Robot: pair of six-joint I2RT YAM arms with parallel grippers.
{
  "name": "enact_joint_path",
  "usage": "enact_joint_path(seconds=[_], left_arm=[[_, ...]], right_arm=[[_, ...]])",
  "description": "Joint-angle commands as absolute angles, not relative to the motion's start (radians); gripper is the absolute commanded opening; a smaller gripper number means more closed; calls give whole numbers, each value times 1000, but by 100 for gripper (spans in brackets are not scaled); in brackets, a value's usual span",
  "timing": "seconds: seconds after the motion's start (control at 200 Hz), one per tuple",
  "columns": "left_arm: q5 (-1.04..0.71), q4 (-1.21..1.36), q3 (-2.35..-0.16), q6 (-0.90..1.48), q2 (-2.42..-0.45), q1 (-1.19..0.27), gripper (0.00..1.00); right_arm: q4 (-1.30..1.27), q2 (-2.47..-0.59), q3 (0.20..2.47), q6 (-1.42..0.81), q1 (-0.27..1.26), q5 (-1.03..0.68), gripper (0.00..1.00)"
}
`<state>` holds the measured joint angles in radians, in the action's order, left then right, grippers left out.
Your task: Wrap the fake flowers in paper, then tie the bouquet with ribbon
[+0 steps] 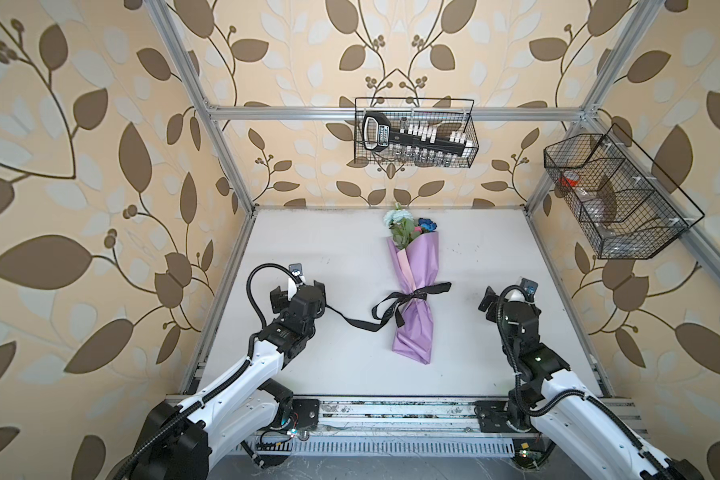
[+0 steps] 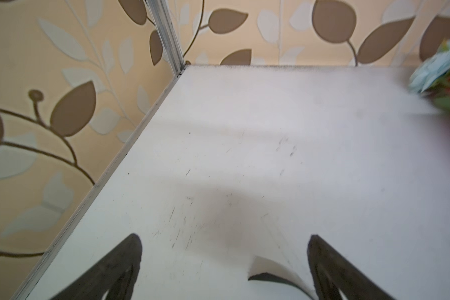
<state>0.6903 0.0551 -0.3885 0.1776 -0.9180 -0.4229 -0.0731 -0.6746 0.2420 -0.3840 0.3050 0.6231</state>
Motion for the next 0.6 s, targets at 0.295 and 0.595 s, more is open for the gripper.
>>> enact_joint_path(seconds=[0.295,0.595], left_arm=[[455,626,-204,3,-1053,-259,99],[295,758,-281,-63,-1275,-192,99]], right_arm=[[-512,-766,132,-189,218,683,100],[-585,-758,110,-216,97,607,100]])
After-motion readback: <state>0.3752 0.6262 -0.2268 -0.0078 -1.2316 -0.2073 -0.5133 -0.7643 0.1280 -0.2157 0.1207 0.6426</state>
